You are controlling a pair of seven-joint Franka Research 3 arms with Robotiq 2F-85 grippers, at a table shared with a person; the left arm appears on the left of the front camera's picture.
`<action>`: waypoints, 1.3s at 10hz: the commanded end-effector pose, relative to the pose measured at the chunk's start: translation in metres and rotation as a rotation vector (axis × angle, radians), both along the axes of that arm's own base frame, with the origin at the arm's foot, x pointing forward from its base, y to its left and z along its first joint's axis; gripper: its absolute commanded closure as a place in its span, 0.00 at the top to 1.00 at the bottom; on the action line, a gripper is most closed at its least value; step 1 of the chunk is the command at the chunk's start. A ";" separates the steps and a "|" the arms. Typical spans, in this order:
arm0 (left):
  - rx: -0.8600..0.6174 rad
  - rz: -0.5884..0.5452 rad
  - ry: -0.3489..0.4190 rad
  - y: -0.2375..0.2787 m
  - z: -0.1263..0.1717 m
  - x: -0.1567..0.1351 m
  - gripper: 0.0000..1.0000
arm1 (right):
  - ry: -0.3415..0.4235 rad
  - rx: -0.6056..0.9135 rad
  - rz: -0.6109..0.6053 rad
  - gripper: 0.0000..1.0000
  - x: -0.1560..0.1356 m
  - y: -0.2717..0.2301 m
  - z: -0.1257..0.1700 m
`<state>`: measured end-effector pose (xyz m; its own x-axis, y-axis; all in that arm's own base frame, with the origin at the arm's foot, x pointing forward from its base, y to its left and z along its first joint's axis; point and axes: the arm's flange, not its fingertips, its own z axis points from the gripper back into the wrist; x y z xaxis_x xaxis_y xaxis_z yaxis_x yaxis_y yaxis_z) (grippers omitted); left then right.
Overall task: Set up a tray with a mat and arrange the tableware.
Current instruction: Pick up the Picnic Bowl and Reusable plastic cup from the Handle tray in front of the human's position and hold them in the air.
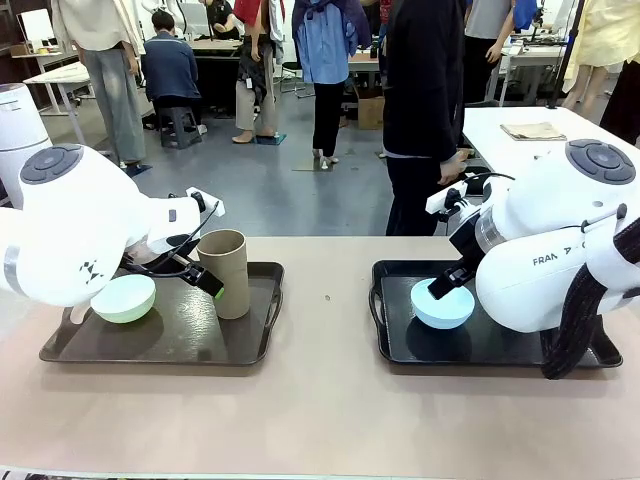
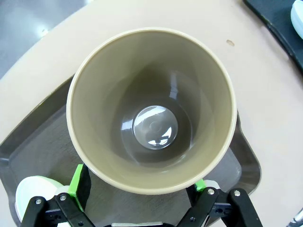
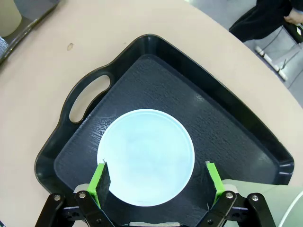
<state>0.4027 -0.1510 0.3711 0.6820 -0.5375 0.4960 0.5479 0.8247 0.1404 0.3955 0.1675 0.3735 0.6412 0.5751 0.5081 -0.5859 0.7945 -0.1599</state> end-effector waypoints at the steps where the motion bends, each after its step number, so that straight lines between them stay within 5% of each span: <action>1: -0.001 0.001 0.000 0.001 0.000 0.000 1.00 | 0.000 0.000 0.000 1.00 0.000 0.000 0.000; 4: 0.000 0.000 0.000 0.000 0.000 0.000 1.00 | 0.000 0.000 0.000 1.00 0.000 0.000 0.000; 5: -0.014 -0.091 0.083 0.008 0.019 -0.028 1.00 | 0.000 0.000 0.000 1.00 0.000 0.000 0.000; 8: -0.062 -0.089 0.308 0.075 0.070 -0.133 1.00 | 0.235 -0.062 -0.079 1.00 -0.136 -0.053 0.015; 11: -0.074 0.166 0.542 0.129 0.036 -0.168 1.00 | 0.535 0.000 -0.343 1.00 -0.217 -0.141 -0.052; 12: -0.087 -0.038 0.384 0.072 0.105 -0.092 1.00 | 0.496 -0.041 -0.364 1.00 -0.216 -0.143 -0.059; 13: -0.087 -0.038 0.384 0.072 0.105 -0.092 1.00 | 0.461 -0.074 -0.236 1.00 -0.064 -0.055 0.046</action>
<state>0.2965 -0.0529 0.4802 0.8545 -0.4831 0.1908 0.5136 0.8409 -0.1708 0.3259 0.0847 0.4235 0.9384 0.3423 0.0474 -0.3438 0.9386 0.0277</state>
